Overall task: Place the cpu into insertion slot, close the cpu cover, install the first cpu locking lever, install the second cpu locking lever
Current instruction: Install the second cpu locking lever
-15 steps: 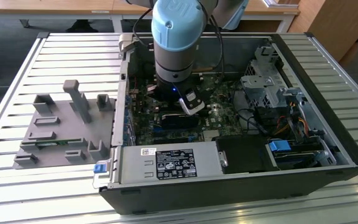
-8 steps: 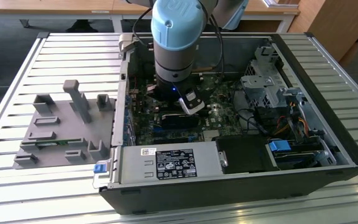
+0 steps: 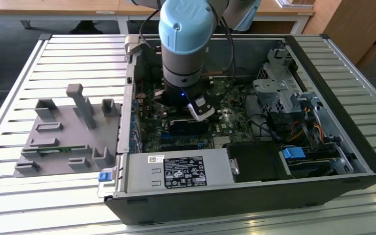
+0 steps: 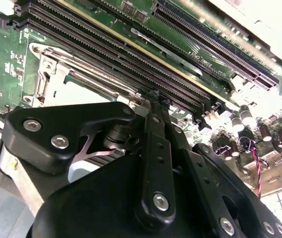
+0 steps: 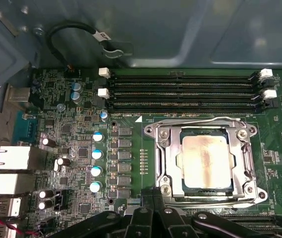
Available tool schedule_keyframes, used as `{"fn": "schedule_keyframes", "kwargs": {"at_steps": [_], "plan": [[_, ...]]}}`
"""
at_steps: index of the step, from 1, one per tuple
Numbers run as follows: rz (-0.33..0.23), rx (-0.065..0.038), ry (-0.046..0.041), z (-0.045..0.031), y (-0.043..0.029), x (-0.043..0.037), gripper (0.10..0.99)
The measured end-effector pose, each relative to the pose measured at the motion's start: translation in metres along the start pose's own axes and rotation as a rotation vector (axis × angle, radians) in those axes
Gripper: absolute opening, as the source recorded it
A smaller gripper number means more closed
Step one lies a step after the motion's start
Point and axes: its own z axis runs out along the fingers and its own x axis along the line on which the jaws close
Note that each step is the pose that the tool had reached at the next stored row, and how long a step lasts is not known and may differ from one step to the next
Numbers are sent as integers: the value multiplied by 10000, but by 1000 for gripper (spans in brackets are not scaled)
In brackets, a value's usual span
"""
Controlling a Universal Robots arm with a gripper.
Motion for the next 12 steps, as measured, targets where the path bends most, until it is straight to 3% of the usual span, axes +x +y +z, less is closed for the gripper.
{"fn": "schedule_keyframes", "kwargs": {"at_steps": [8, 12], "plan": [[-1, -9, -5, -37, 7, 5, 114], [-1, -5, -3, -101, 24, 6, 114]]}}
